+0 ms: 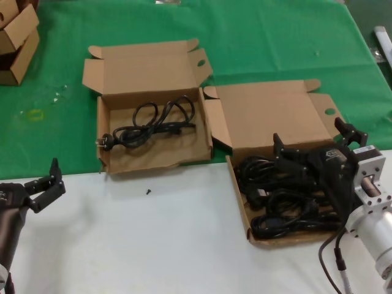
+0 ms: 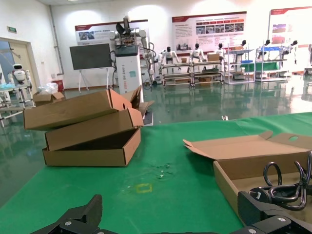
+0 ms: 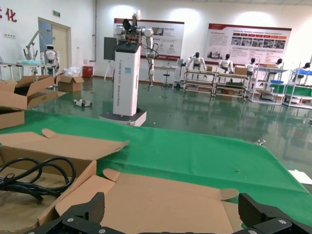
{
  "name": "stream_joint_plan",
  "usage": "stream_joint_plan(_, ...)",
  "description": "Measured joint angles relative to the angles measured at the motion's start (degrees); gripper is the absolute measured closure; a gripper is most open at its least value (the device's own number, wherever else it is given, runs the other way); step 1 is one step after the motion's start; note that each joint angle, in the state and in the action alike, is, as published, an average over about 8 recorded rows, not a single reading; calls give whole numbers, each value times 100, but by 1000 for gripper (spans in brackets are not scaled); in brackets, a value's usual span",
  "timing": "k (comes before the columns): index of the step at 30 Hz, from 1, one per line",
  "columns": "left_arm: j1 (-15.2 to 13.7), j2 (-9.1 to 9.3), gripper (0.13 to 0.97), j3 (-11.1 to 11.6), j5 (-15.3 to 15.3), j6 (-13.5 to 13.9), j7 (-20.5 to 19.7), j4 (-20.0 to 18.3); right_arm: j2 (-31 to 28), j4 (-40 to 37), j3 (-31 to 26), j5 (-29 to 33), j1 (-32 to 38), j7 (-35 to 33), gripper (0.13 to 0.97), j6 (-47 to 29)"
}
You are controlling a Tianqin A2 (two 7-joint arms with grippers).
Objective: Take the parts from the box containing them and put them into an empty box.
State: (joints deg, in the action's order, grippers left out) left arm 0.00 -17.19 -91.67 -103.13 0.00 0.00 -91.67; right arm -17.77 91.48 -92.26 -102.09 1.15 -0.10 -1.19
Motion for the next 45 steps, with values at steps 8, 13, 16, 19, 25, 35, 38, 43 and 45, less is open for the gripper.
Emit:
stream_joint_plan(8, 0, 0, 132, 0, 0, 0, 0, 0, 2, 0, 2, -3, -3, 0, 129, 3)
stream_joint_plan(13, 0, 0, 132, 0, 0, 0, 0, 0, 2, 0, 2, -3, -3, 0, 129, 3)
stream_joint_plan(16, 0, 0, 132, 0, 0, 0, 0, 0, 2, 0, 2, -3, -3, 0, 129, 3)
stream_joint_plan(19, 0, 0, 132, 0, 0, 0, 0, 0, 2, 0, 2, -3, -3, 0, 129, 3)
stream_joint_plan(25, 0, 0, 132, 0, 0, 0, 0, 0, 2, 0, 2, -3, -3, 0, 129, 3)
stream_joint_plan(35, 0, 0, 132, 0, 0, 0, 0, 0, 2, 0, 2, -3, -3, 0, 129, 3)
stream_joint_plan(38, 0, 0, 132, 0, 0, 0, 0, 0, 2, 0, 2, -3, -3, 0, 129, 3)
stream_joint_plan(43, 0, 0, 132, 0, 0, 0, 0, 0, 2, 0, 2, -3, -3, 0, 129, 3)
stream_joint_plan(45, 0, 0, 132, 0, 0, 0, 0, 0, 2, 0, 2, -3, -3, 0, 129, 3)
